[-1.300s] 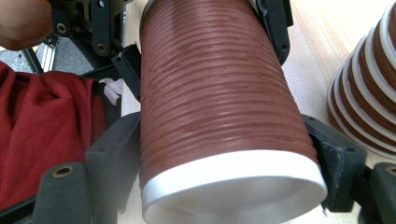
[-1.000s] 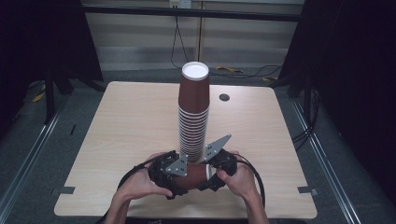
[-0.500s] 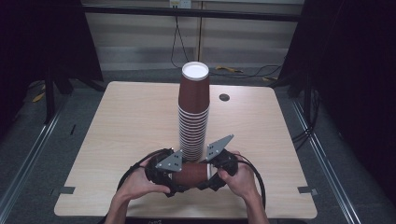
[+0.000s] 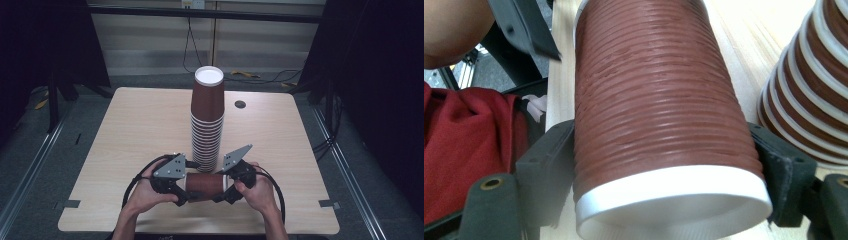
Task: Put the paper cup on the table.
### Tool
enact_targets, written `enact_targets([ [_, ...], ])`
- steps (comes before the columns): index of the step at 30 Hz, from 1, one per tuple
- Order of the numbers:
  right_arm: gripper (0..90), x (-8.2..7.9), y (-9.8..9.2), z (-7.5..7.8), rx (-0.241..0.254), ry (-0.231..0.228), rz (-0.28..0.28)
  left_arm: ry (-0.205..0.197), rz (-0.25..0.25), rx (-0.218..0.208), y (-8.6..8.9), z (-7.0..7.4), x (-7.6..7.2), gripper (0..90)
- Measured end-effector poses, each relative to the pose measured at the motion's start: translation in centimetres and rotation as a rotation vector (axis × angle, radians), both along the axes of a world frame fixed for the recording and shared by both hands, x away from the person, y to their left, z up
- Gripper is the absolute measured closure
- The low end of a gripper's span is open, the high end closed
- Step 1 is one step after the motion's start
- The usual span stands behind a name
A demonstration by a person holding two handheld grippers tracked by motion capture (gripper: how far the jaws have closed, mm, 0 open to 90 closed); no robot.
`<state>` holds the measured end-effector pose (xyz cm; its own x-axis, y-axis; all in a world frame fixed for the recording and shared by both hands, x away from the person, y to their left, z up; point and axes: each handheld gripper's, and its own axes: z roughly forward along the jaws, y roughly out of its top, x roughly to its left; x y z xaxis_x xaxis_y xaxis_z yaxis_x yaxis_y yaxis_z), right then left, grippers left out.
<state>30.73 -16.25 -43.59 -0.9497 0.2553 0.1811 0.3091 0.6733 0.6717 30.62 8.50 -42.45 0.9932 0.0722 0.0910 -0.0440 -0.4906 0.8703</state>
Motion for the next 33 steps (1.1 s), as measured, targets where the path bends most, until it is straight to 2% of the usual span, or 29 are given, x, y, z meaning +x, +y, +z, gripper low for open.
enact_targets([
  [4,21.8,0.0,-0.5,-0.1,0.004,-0.012,-0.024,-0.007,0.028,-0.037,0.8,-0.1,0.0,15.7],
  [8,21.7,0.0,-1.1,-0.1,0.01,-0.012,-0.054,0.015,0.08,-0.088,1.5,-0.3,-0.3,15.7],
  [11,21.7,-0.1,-1.5,-0.2,0.034,-0.016,-0.078,0.012,0.107,-0.119,2.0,-0.7,-0.5,15.8],
  [16,21.7,-0.2,-1.9,-0.2,0.069,-0.02,-0.103,0.037,0.122,-0.16,2.6,-1.1,-0.5,15.7],
  [33,21.7,-0.9,-3.8,-1.6,0.238,-0.039,-0.163,0.053,0.161,-0.208,3.3,-2.2,-1.2,15.7],
])
